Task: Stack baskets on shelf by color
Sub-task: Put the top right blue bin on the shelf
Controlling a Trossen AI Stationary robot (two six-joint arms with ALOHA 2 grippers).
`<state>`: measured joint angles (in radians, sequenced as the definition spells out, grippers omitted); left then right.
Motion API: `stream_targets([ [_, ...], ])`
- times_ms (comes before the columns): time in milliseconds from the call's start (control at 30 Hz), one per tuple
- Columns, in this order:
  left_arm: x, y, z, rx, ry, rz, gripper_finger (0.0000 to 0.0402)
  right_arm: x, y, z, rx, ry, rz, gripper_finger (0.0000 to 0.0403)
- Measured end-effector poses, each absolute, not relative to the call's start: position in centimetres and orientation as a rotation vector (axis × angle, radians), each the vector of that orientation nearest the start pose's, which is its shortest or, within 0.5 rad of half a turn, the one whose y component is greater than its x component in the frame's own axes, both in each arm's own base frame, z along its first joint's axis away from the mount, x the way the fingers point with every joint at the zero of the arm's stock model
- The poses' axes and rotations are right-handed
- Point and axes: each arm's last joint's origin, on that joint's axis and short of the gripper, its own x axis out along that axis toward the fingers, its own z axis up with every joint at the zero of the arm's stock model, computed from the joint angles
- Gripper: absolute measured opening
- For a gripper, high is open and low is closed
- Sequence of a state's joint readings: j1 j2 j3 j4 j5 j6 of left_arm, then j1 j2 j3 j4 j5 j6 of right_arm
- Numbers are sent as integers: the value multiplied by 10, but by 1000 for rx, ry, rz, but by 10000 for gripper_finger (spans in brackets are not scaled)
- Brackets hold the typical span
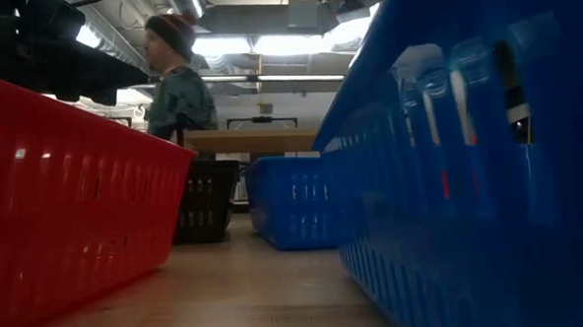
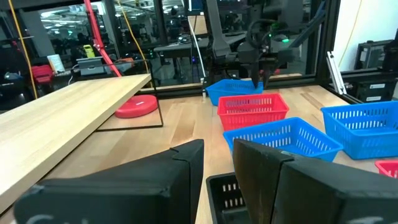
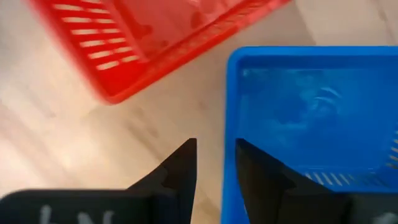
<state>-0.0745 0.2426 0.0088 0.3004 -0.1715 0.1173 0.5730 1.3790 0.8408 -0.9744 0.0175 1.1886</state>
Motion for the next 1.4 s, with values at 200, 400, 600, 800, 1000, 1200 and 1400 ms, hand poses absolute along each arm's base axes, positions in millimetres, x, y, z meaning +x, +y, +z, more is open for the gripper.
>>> stream_targets([
  [200,112,-3,175,109,-60,101,79,182,117,167,450,1524,-529,108],
  [400,112,-3,175,109,-61,101,79,184,118,157,472,1547,-561,47],
  [600,112,-3,175,109,-60,103,79,192,124,195,435,1566,-590,3],
  [800,112,-2,175,107,-58,146,79,199,118,265,232,1416,-733,2],
  [1000,112,-2,175,106,-57,164,79,225,96,319,-125,1030,-745,1],
  [1200,112,-2,175,106,-57,165,79,264,46,350,-348,937,-727,0],
  [1400,112,-2,175,106,-57,164,79,295,-38,360,-338,955,-495,0],
])
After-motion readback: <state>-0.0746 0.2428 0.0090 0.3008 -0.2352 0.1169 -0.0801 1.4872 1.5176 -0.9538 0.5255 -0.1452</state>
